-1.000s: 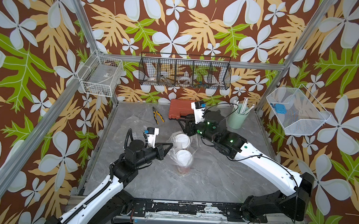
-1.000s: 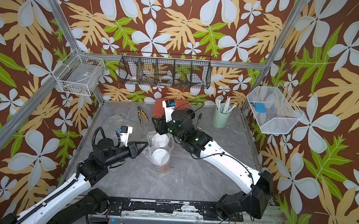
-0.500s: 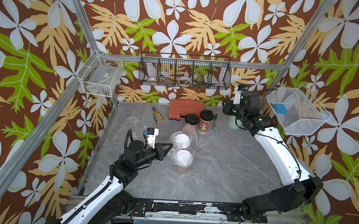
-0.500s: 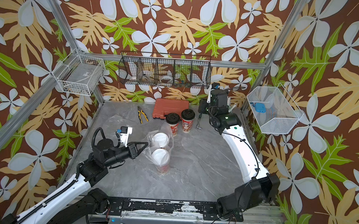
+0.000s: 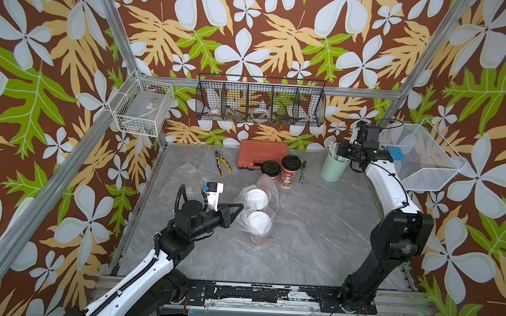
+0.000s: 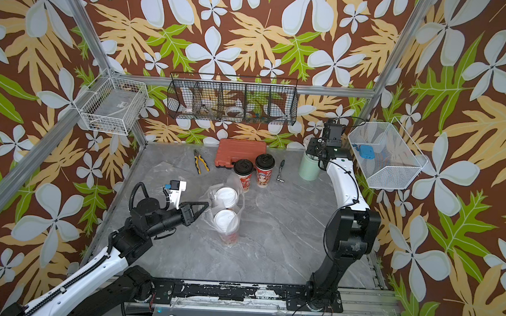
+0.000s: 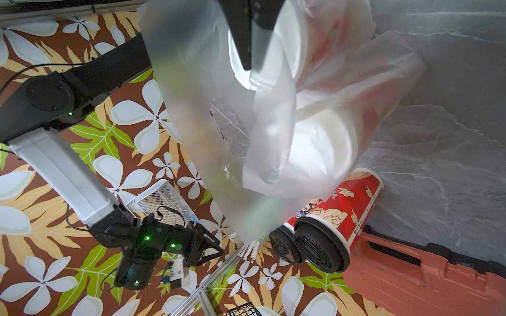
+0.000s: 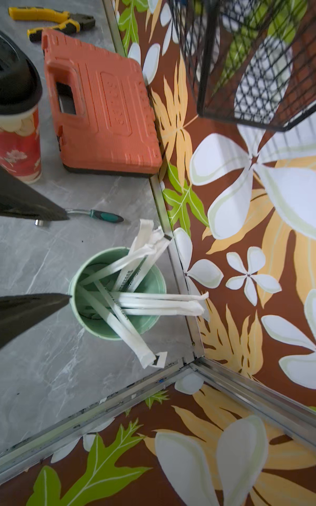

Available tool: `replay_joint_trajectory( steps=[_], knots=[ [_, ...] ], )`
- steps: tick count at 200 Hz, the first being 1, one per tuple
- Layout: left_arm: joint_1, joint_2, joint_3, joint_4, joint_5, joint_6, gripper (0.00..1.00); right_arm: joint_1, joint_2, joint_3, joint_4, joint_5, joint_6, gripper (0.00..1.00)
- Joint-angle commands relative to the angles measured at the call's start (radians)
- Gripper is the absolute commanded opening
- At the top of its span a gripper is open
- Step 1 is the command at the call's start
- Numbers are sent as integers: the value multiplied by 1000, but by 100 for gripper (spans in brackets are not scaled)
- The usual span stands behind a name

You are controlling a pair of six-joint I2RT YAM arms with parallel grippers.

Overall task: Pack milk tea into plastic carrier bags
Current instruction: Pick up the straw from the container.

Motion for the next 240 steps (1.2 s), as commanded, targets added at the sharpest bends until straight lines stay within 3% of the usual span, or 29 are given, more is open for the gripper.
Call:
replay_joint_trajectory(
  steps=[1,65,113,198,240],
  knots=[
    [2,-2,-5,39,1,-4,0,-4,66,47,53,-32,-42,42],
    [1,3,-3,44,1,-12,0,-29,261,225,60,-25,-48,41],
    [1,-12,-15,41,-7,-21,0,-33,331,276,50,-100,-65,41],
    [0,-18,-20,41,-9,-25,0,-34,333,242,79,-83,-86,19],
    [1,-17,-20,43,-10,-26,0,-32,288,221,80,-79,-79,3]
  ],
)
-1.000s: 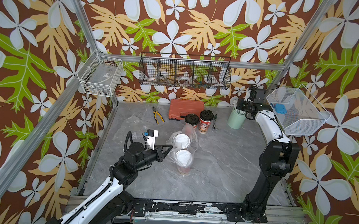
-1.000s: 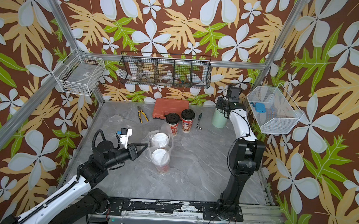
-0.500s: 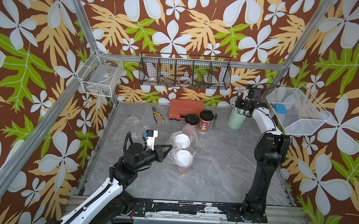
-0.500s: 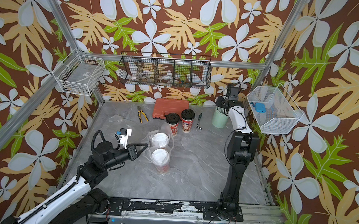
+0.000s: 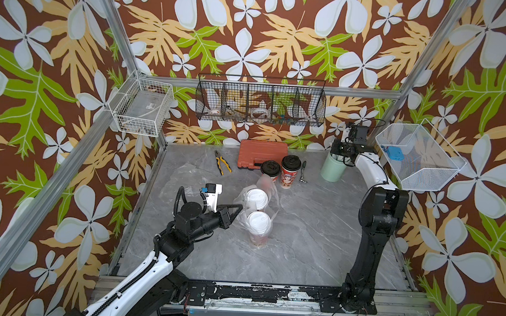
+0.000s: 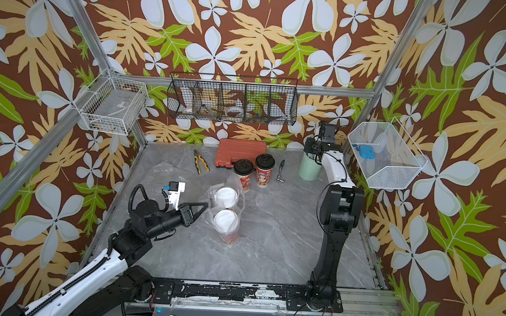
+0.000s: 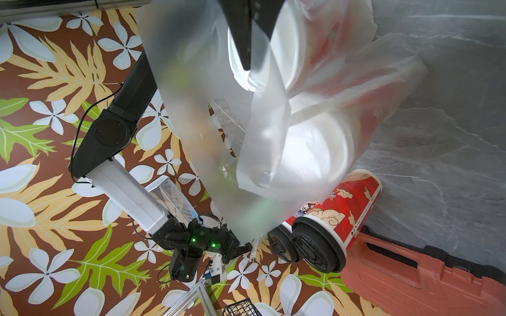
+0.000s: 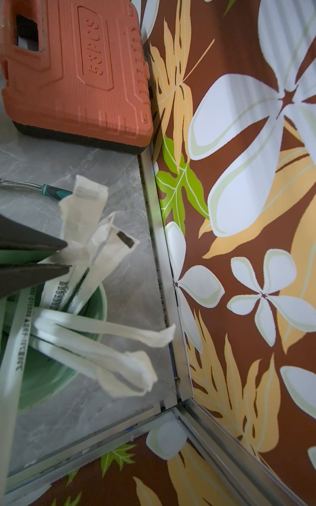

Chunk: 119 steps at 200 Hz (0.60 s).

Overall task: Pack milk tea into plastic carrier bags
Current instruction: Pick up the straw from the container.

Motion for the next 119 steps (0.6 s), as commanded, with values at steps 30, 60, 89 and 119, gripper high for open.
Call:
replay_joint_trajectory(
  steps=[30,60,89,119],
  knots=[
    [0,-1,2,29,4,-3,0,1,-115,-71,22,28,7,0],
    [1,0,3,28,8,-1,0,1,-206,-142,41,60,11,0],
    [0,2,6,24,8,3,0,3,-293,-177,31,99,11,0],
    [1,3,7,24,8,3,0,2,-389,-200,-2,144,12,0]
  ],
)
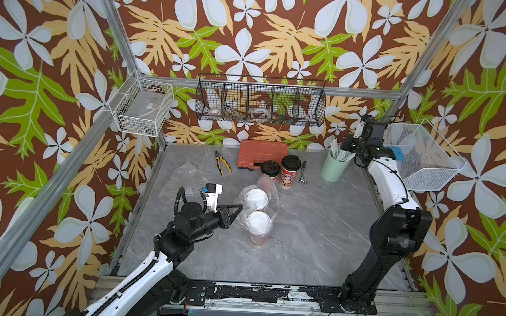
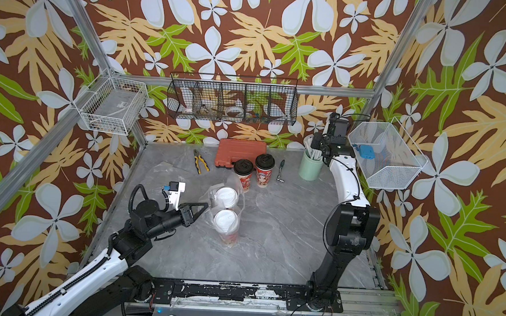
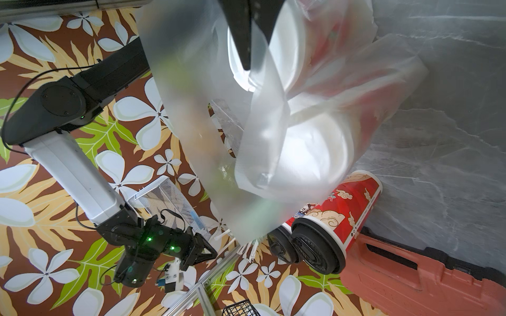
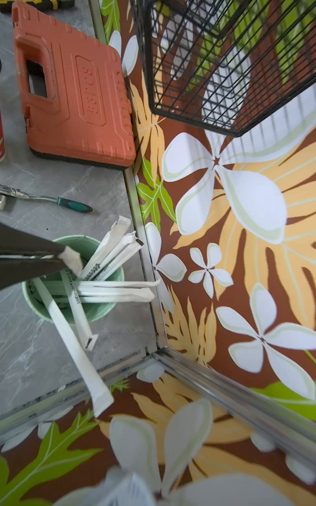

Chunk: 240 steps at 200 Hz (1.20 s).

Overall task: Pack milk tea into plastic carrier bags
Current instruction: Pick up the straw from the container, then place the straw in the plastic carrier bag.

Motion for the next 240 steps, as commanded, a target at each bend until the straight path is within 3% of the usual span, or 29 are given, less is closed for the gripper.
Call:
replay_joint_trajectory(
  steps=[1,59,94,141,188,240],
  knots=[
    [1,1,7,23,8,6,0,1,-62,-13,-14,56,6,0],
    [2,9,18,17,12,14,0,1,-245,-18,-33,11,44,0],
    [0,13,29,3,5,27,0,15,-342,-30,-50,-155,103,0],
    [1,22,46,-11,-6,36,0,166,-453,-53,-133,-248,122,0],
    [1,35,59,-20,-3,41,0,268,-564,-138,-78,-427,278,0],
    [1,35,72,-31,-5,46,0,451,-641,-224,-44,-499,398,0]
  ],
)
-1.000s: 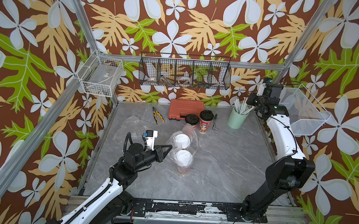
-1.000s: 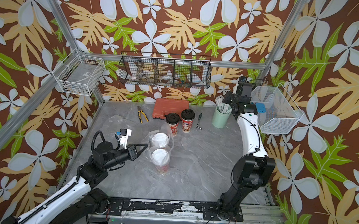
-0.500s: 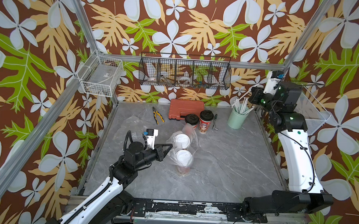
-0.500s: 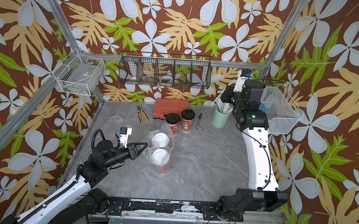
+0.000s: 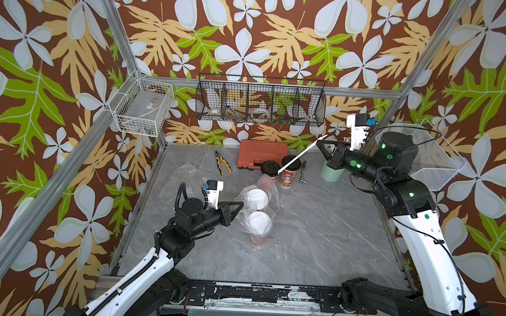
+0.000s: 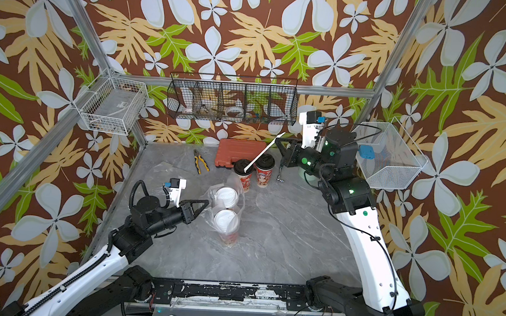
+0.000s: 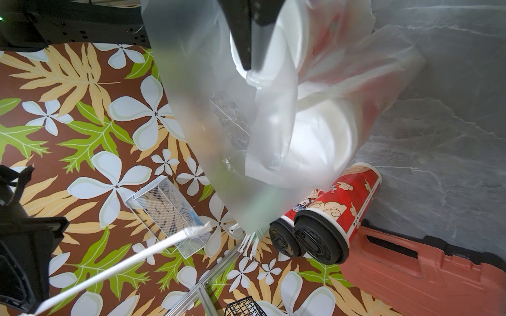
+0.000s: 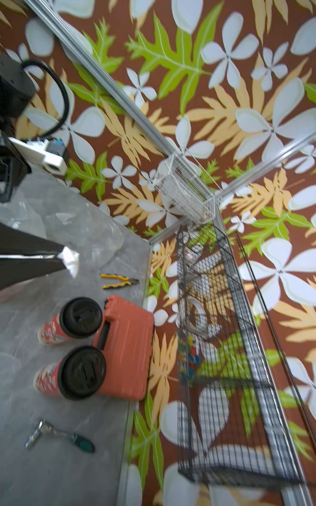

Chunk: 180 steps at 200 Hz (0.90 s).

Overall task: Pack milk tea into plastic carrier bags
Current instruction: Place the straw in the plastic carrier bag.

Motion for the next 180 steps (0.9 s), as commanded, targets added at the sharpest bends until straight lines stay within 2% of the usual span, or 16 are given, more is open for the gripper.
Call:
replay_joint_trajectory(
  steps=[1,33,96,180],
  knots=[
    [1,0,14,-1,-1,12,0,58,-28,-39,56,-62,101,0],
    [1,-2,22,-7,1,11,0,159,-43,-78,54,-64,146,0],
    [1,-29,12,-17,3,5,0,269,-55,-165,-21,-25,156,0],
    [0,-33,0,1,14,-9,0,365,-20,-270,54,162,168,0]
  ],
)
